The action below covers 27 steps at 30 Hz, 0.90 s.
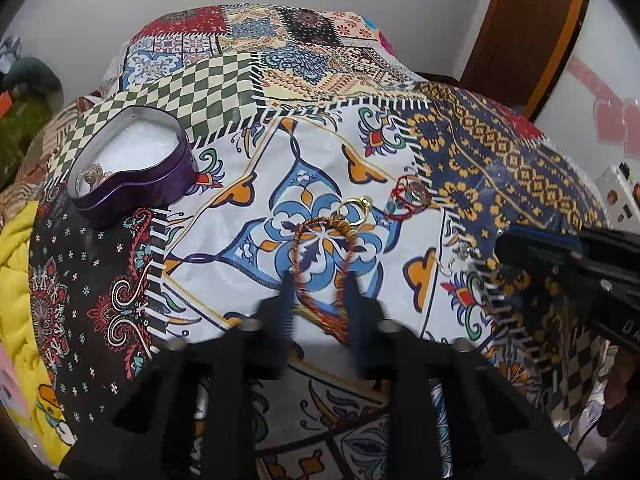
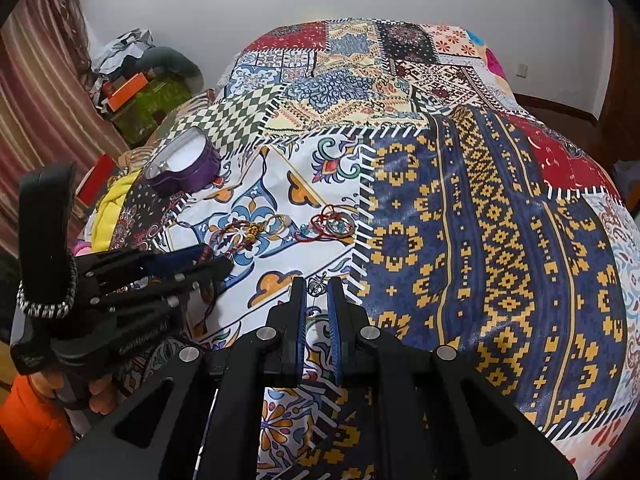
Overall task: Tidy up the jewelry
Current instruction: 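Grasp the red-gold beaded bracelet with the left gripper, then carry the beaded bracelet with the left gripper into the heart tin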
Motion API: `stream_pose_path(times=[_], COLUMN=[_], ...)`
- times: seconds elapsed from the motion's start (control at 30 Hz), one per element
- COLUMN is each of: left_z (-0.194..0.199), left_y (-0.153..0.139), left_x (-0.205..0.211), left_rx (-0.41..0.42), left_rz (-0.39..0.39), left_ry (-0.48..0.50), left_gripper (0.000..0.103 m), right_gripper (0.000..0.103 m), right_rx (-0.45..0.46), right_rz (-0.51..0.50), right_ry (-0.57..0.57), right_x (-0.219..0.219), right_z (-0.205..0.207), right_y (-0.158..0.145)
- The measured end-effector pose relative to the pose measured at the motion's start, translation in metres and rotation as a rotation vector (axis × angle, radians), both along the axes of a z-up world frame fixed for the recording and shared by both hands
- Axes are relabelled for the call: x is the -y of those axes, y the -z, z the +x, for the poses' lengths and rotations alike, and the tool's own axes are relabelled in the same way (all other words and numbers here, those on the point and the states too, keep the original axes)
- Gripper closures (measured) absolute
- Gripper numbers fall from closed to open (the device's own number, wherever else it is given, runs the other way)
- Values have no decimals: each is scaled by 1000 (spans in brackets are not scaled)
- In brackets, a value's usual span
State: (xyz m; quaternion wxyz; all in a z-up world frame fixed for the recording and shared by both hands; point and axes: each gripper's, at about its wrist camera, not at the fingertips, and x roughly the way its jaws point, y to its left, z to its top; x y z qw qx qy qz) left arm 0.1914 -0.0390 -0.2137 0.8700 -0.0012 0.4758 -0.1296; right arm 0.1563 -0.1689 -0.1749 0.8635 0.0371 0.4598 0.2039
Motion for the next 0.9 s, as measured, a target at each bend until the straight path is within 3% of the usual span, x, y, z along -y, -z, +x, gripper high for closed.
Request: stream_pose_path(times=[0.23,0.9], left_z=[-11,-32], left_y=[-13,-83], left_x=[-13,-65], left_rx=[22,225], left_rz=[-62,-60], left_ry=[-31,-149], left_gripper=[99,99], right_gripper=[94,94], right_rx=[32,148], right_rz=[9,34], right_ry=[2,-65], right_x=[-1,-48], right_z=[-2,3], right_y=[-14,-60])
